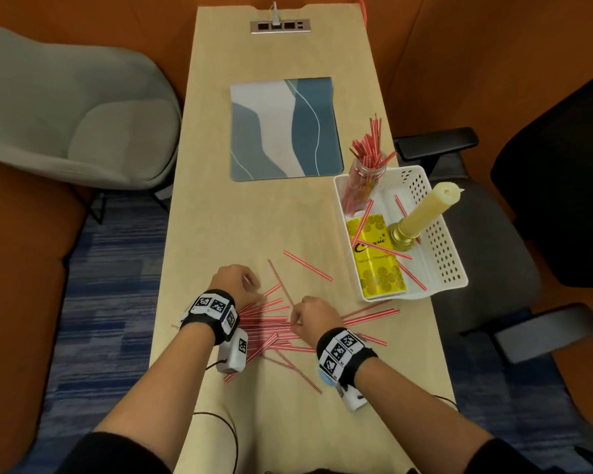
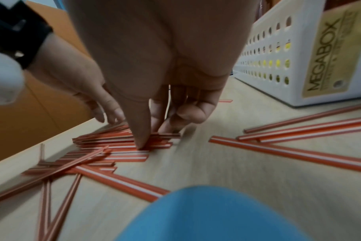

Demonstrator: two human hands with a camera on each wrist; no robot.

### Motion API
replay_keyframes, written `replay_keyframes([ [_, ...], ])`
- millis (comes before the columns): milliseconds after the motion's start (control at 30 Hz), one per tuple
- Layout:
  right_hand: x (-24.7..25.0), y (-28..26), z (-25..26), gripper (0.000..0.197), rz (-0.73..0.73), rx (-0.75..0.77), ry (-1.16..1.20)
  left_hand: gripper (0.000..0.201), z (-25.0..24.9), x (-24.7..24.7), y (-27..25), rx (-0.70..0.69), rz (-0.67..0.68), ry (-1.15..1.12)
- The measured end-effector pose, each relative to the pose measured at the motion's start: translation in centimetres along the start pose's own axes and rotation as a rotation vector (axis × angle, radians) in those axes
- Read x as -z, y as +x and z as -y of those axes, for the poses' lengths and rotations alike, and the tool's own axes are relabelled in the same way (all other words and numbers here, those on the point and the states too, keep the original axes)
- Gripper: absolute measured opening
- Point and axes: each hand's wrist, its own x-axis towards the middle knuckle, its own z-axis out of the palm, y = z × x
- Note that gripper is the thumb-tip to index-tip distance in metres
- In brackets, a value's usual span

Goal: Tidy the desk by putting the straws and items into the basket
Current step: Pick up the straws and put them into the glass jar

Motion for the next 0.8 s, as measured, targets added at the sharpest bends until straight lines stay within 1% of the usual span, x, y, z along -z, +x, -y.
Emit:
replay_keyframes([
  [33, 0.2, -0.1, 0.0, 0.012, -0.003, -0.006, -0.009, 0.029, 0.4, -0.2, -0.1, 0.007, 0.043, -0.006],
  [100, 0.7, -0.5, -0.2, 0.012, -0.007, -0.035, -0.016, 0.035, 0.9, -0.4, -0.2, 0.015, 0.084, 0.013],
  [233, 1.8, -1.2, -1.0, 0.005, -0.031, -0.087, 0.068, 0.025, 1.5, -0.8, 0.3, 0.006, 0.076, 0.054],
  [333, 2.9, -2.1, -1.3, 0.004, -0.043, -0.043, 0.141, 0.014, 1.8, -0.9, 0.5, -0.028, 0.083, 0.085],
  [400, 3.8, -2.9, -1.3, 0.005, -0.049, -0.013, 0.153, 0.013, 2.0, -1.2, 0.7, -0.047, 0.087, 0.106],
  [467, 5.2, -3.7, -1.5, 0.005, -0.092, -0.013, 0.177, 0.015, 2.0, -1.6, 0.8, -0.067, 0.100, 0.144],
  [533, 7.0, -4.4, -1.9, 0.004, -0.194, -0.032, 0.264, 0.016, 1.9, -2.0, 0.9, -0.087, 0.116, 0.186],
  [567, 8.1, -4.9, -2.1, 0.003, -0.273, -0.050, 0.331, 0.016, 1.9, -2.1, 1.0, -0.094, 0.120, 0.205],
  [667, 10.9, -5.4, -3.3, 0.002, -0.582, -0.113, 0.508, 0.016, 1.9, -1.9, 1.1, -0.114, 0.135, 0.254],
  [700, 11.5, -5.3, -4.0, 0.005, -0.674, -0.165, 0.546, 0.016, 1.8, -1.8, 1.1, -0.124, 0.136, 0.262],
  [733, 11.8, -5.0, -4.8, 0.011, -0.736, -0.244, 0.579, 0.016, 1.6, -1.5, 1.1, -0.138, 0.131, 0.268],
  [767, 11.8, -4.8, -5.6, 0.021, -0.749, -0.341, 0.589, 0.015, 1.2, -1.2, 0.9, -0.147, 0.116, 0.265],
  [800, 11.6, -4.5, -6.4, 0.031, -0.712, -0.437, 0.560, 0.013, 0.7, -0.7, 0.7, -0.157, 0.091, 0.254],
])
